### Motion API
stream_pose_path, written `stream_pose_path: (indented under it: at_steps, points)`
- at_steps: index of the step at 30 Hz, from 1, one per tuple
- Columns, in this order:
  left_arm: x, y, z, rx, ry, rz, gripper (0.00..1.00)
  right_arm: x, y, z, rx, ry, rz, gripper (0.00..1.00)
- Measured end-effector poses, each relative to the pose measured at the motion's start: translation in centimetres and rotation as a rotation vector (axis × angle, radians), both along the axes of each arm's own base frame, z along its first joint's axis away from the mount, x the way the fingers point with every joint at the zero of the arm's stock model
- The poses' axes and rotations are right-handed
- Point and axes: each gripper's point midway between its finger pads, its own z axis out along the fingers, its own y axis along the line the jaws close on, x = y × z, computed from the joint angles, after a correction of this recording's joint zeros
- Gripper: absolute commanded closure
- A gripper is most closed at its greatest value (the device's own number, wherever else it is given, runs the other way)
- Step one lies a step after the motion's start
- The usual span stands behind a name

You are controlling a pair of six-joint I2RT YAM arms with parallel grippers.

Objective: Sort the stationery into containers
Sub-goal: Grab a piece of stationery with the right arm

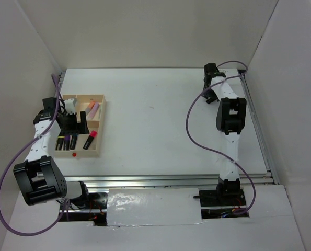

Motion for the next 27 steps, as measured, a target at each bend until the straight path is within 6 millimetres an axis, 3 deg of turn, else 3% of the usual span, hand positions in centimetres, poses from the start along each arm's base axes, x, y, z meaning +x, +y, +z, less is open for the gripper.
stream_pose_path:
  at_steps: [8, 14, 22, 25, 27]
  points:
    - [0.0, 0.8, 0.1, -0.006, 0.009, 0.026, 0.01, -0.5, -3.4, -0.4, 0.040, 0.012, -0.046, 0.35]
    - [0.4, 1.1, 1.0, 0.003, -0.008, 0.029, 0.01, -0.6, -3.9, -0.7, 0.132, 0.006, -0.052, 0.48]
    - [0.0, 1.2, 1.1, 0.007, 0.013, 0.035, 0.01, -0.7, -3.9, -1.0, 0.238, 0.007, -0.031, 0.76]
    - [0.1, 1.3, 1.5, 0.003, 0.006, 0.036, 0.01, -0.8, -4.0, -1.0, 0.269, 0.007, -0.023, 1.00]
    - [0.2, 1.3, 2.0, -0.015, -0.009, 0.036, 0.01, -0.8, -3.9, -1.0, 0.293, 0.010, -0.005, 1.00]
